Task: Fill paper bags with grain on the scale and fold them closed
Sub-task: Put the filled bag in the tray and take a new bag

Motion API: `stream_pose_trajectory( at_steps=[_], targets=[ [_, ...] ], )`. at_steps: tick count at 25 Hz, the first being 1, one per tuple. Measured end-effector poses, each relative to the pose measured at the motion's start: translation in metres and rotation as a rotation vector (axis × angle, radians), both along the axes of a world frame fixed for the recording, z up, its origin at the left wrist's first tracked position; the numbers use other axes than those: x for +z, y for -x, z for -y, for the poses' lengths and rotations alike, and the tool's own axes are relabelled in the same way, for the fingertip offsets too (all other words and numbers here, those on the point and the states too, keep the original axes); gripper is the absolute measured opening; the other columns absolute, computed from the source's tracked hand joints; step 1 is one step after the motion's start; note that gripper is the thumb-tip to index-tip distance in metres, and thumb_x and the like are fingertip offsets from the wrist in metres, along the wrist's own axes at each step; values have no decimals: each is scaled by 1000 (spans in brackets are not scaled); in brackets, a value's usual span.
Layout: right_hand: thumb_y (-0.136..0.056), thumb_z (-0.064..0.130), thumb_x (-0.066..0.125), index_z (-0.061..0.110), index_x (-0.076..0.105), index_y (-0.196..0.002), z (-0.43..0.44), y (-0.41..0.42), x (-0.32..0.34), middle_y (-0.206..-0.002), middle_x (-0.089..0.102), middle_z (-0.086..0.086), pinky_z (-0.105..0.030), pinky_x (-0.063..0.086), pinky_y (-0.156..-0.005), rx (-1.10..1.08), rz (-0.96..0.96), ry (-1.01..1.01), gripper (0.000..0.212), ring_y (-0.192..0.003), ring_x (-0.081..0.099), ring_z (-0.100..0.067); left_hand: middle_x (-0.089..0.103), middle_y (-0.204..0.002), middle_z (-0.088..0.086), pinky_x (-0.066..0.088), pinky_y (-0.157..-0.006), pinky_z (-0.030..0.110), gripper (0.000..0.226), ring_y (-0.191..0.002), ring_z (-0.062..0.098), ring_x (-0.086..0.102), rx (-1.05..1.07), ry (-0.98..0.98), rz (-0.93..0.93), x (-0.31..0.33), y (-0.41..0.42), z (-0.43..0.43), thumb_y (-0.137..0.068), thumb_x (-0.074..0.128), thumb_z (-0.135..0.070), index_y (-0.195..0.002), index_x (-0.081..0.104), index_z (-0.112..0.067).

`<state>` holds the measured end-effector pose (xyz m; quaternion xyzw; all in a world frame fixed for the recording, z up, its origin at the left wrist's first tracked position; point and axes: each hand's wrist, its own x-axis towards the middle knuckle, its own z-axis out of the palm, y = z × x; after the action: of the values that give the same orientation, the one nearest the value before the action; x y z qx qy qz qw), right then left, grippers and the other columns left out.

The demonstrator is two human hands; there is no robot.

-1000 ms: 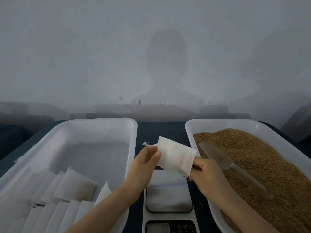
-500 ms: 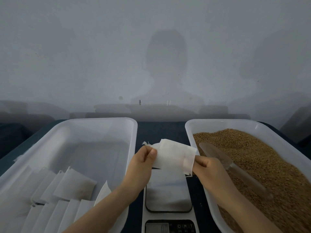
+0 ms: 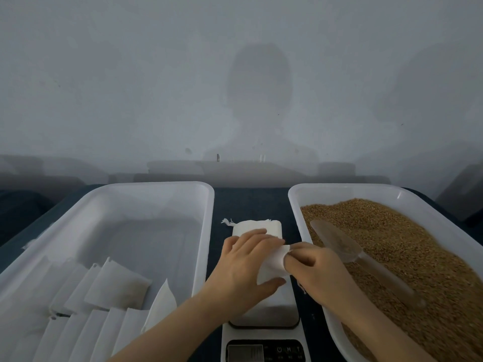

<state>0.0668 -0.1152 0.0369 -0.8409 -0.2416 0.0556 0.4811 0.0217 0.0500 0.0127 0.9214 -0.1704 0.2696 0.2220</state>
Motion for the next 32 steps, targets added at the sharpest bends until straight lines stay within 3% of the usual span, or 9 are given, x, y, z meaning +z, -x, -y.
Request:
stream_pose_trajectory(
  at_steps=[4,9,15,18,21,23,25,28,32],
  targets=[
    [-91,33,55,42,67,-72,-1,1,-1,-92,65,26,-5,43,-68,39,9,-46,24,-83,61,8,47,-122,-27,21,-99,5,55,-113,-20,33,50,152,-145,-1,-1,-2,-81,71,-40,-130,48,-28],
    [-87,29,63,35,70,-89,0,-2,-4,-99,62,24,-4,41,-79,50,134,7,10,-97,54,13,52,-122,-22,39,-103,20,52,-114,-3,48,65,311,-331,0,-4,-2,-86,68,-33,-132,45,-31],
    [-89,18,62,27,74,-96,-1,-3,-9,-88,62,27,-6,44,-77,90,216,99,16,-90,57,11,57,-124,-12,35,-96,7,40,-115,1,52,92,229,-430,-5,-8,-5,-91,62,-25,-129,49,-29],
    [-87,13,65,28,73,-95,1,-2,-6,-89,64,25,-5,44,-76,72,184,24,19,-90,58,12,41,-129,-23,31,-98,10,73,-118,-3,42,119,303,-485,-7,-10,-5,-81,73,-38,-140,32,-33],
    [-83,9,68,38,70,-89,0,1,-1,-90,66,26,-4,45,-74,102,120,-61,29,-89,60,10,30,-137,-21,19,-112,25,101,-127,-3,28,37,154,-459,-9,-9,-1,-66,80,-52,-142,15,-38],
    [-82,7,69,40,68,-84,-1,3,1,-93,64,30,-4,44,-74,107,112,-87,33,-89,60,10,35,-137,-16,18,-114,32,95,-127,1,31,34,46,-323,-10,-6,1,-66,79,-54,-138,20,-36],
    [-83,10,68,42,68,-82,-1,4,3,-91,65,30,-5,45,-73,100,78,-85,32,-88,61,9,49,-124,-5,33,-105,43,80,-116,11,44,75,18,-153,-11,-4,1,-66,78,-41,-133,42,-20],
    [-88,20,62,49,66,-74,-1,6,4,-77,67,26,-9,45,-65,136,13,18,32,-74,62,7,50,-110,-3,27,-96,35,62,-106,10,41,72,-25,-136,-7,-3,2,-66,69,-31,-124,51,-16],
    [-85,22,59,35,67,-59,-3,6,2,-61,62,6,-16,38,-50,103,17,55,29,-51,50,0,40,-119,-10,12,-100,26,63,-114,5,30,45,-110,-198,-6,-1,2,-75,67,-35,-132,41,-26]
  ],
)
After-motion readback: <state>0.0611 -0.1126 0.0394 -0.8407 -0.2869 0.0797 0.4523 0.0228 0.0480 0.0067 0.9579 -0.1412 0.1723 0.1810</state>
